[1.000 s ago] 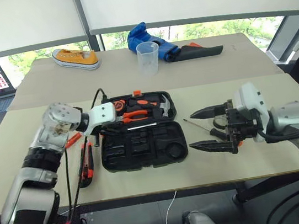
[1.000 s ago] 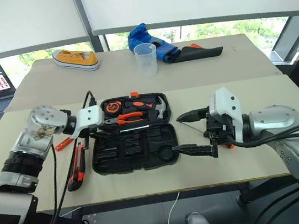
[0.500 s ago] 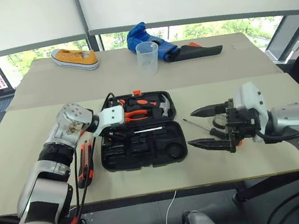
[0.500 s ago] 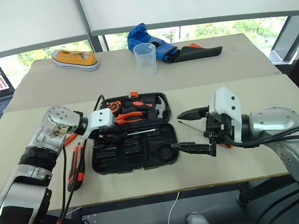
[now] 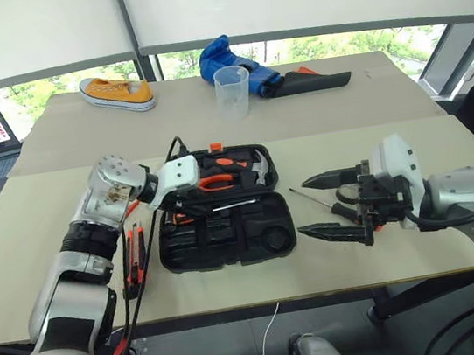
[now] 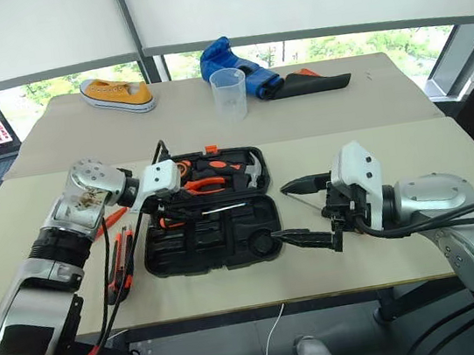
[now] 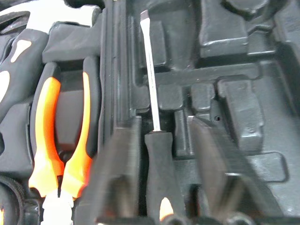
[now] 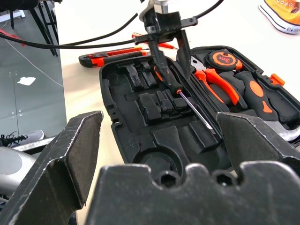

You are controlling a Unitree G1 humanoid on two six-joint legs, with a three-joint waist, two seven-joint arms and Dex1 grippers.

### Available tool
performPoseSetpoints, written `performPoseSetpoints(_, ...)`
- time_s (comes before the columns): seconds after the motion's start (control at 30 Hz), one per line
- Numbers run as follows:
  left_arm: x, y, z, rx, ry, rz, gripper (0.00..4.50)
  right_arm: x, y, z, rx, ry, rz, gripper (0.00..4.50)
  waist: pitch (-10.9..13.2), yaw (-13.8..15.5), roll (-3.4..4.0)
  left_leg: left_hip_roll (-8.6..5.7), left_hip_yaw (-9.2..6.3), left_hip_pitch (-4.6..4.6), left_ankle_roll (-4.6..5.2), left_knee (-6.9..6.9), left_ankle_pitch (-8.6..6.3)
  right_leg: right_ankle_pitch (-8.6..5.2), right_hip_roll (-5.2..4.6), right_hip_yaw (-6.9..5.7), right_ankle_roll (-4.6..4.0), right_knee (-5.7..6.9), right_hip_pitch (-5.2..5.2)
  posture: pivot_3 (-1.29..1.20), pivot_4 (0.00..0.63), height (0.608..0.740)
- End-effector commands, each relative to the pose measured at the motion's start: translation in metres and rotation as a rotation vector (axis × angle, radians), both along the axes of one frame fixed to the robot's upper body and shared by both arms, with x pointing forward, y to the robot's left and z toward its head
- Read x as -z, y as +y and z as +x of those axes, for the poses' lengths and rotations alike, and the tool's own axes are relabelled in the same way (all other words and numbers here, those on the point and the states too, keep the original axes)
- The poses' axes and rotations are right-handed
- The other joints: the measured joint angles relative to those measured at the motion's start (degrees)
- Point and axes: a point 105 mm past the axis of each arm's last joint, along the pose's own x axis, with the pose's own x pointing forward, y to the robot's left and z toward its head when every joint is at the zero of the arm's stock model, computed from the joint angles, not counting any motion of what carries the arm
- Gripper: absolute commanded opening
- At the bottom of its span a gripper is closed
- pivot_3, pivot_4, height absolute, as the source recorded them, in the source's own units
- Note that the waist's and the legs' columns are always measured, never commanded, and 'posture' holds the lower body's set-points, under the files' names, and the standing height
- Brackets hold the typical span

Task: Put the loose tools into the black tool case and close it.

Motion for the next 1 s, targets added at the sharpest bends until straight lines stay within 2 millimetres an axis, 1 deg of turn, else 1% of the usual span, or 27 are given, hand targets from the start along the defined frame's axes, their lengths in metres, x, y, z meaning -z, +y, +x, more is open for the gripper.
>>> performPoseSetpoints(0.03, -0.008, -0.001, 0.005, 0.001, -0.044, 0.004, 0.04, -0.009, -0.001, -0.003, -0.004, -0.037, 0.016, 4.50, 0.00, 0.00, 0.00, 0.00, 0.00, 0.00, 0.00, 0.00, 0.00, 0.00, 0.00, 0.00, 0.00, 0.00, 0.00, 0.00, 0.150, 0.724)
performPoseSetpoints(0.2, 0.009, -0.003, 0.007, 0.006, -0.077, 0.066, 0.04, -0.010, 0.000, -0.003, -0.001, -0.042, 0.017, 4.50, 0.00, 0.18, 0.00, -0.02, 0.00, 0.00, 0.00, 0.00, 0.00, 0.01, -0.02, 0.00, 0.01, 0.00, 0.00, 0.00, 0.150, 0.724)
performPoseSetpoints(0.33, 0.023, -0.001, 0.001, 0.044, -0.061, 0.116, 0.04, -0.009, -0.001, -0.003, 0.006, -0.039, 0.021, 4.50, -0.01, 0.16, 0.00, -0.02, 0.00, 0.02, 0.00, 0.01, 0.00, 0.01, -0.03, 0.02, 0.02, 0.00, 0.03, 0.00, 0.150, 0.724)
performPoseSetpoints(0.47, 0.027, -0.003, 0.006, 0.026, -0.089, 0.123, 0.04, -0.007, -0.002, -0.003, 0.017, -0.033, 0.021, 4.50, -0.03, 0.18, -0.01, -0.02, 0.00, 0.03, 0.00, 0.02, 0.00, 0.01, -0.03, 0.02, 0.02, 0.01, 0.04, 0.00, 0.150, 0.724)
performPoseSetpoints(0.5, 0.026, -0.004, 0.006, 0.022, -0.086, 0.108, 0.04, -0.006, -0.003, -0.003, 0.022, -0.031, 0.022, 4.50, -0.03, 0.19, 0.00, -0.02, 0.00, 0.05, 0.00, 0.02, 0.00, 0.02, -0.03, 0.02, 0.03, 0.00, 0.06, 0.00, 0.150, 0.724)
performPoseSetpoints(0.6, 0.011, -0.006, 0.009, -0.013, -0.078, 0.020, 0.04, -0.005, -0.008, -0.001, 0.055, -0.028, 0.019, 4.50, -0.03, 0.36, 0.01, -0.02, 0.01, 0.05, 0.01, 0.04, 0.00, 0.03, -0.03, 0.01, 0.04, 0.01, 0.07, 0.00, 0.150, 0.724)
performPoseSetpoints(0.67, -0.009, -0.009, 0.009, -0.032, -0.061, -0.108, 0.04, -0.003, -0.016, 0.001, 0.100, -0.020, 0.020, 4.50, -0.03, 0.43, 0.00, -0.02, 0.00, 0.04, 0.01, 0.10, 0.00, 0.03, -0.02, 0.01, 0.05, 0.02, 0.07, 0.00, 0.150, 0.724)
performPoseSetpoints(0.7, -0.024, -0.010, 0.007, -0.038, -0.049, -0.197, 0.04, -0.002, -0.023, 0.001, 0.136, -0.015, 0.018, 4.50, -0.03, 0.46, 0.00, -0.02, 0.00, 0.01, 0.01, 0.11, 0.01, 0.03, -0.01, 0.02, 0.05, 0.03, 0.07, 0.00, 0.150, 0.724)
performPoseSetpoints(0.77, -0.049, -0.009, 0.001, -0.026, -0.036, -0.335, 0.54, 0.002, -0.035, 0.001, 0.197, 0.010, 0.021, 4.50, -0.02, 0.43, -0.01, -0.02, 0.00, -0.02, 0.02, 0.13, 0.00, 0.04, 0.00, 0.00, 0.06, 0.03, 0.06, 0.00, 0.150, 0.724)
performPoseSetpoints(0.8, -0.063, -0.007, -0.006, -0.009, -0.023, -0.409, 0.72, 0.006, -0.045, -0.001, 0.240, 0.026, 0.020, 4.50, -0.02, 0.35, -0.01, -0.01, -0.01, -0.07, 0.04, 0.14, -0.01, 0.04, 0.04, -0.01, 0.05, 0.05, 0.02, 0.00, 0.150, 0.724)
performPoseSetpoints(0.83, -0.072, -0.005, -0.013, 0.006, -0.009, -0.452, 1.09, 0.009, -0.054, -0.003, 0.280, 0.044, 0.019, 4.50, -0.02, 0.32, -0.01, 0.00, 0.00, -0.05, 0.05, 0.14, -0.01, 0.04, 0.04, -0.01, 0.05, 0.10, 0.01, 0.00, 0.150, 0.724)
performPoseSetpoints(0.87, -0.078, -0.002, -0.023, 0.022, 0.033, -0.478, 1.52, 0.014, -0.065, -0.005, 0.331, 0.064, 0.016, 4.50, -0.03, 0.23, -0.01, 0.01, -0.03, -0.08, 0.05, 0.11, -0.02, 0.04, 0.01, 0.01, 0.05, 0.12, -0.01, 0.00, 0.150, 0.724)
performPoseSetpoints(0.93, -0.084, -0.001, -0.038, 0.039, 0.101, -0.513, 2.22, 0.022, -0.082, -0.012, 0.404, 0.093, 0.008, 4.50, -0.03, 0.01, 0.01, 0.01, -0.03, -0.06, 0.06, 0.08, -0.03, 0.04, 0.02, 0.01, 0.05, 0.21, -0.01, 0.00, 0.150, 0.724)
performPoseSetpoints(1.0, -0.089, -0.007, -0.060, 0.087, 0.140, -0.540, 2.86, 0.035, -0.104, -0.021, 0.491, 0.128, -0.017, 4.50, -0.05, -0.02, 0.05, -0.01, -0.02, 0.01, 0.07, -0.02, -0.03, 0.04, 0.02, 0.01, 0.05, 0.21, -0.02, 0.00, 0.150, 0.724)
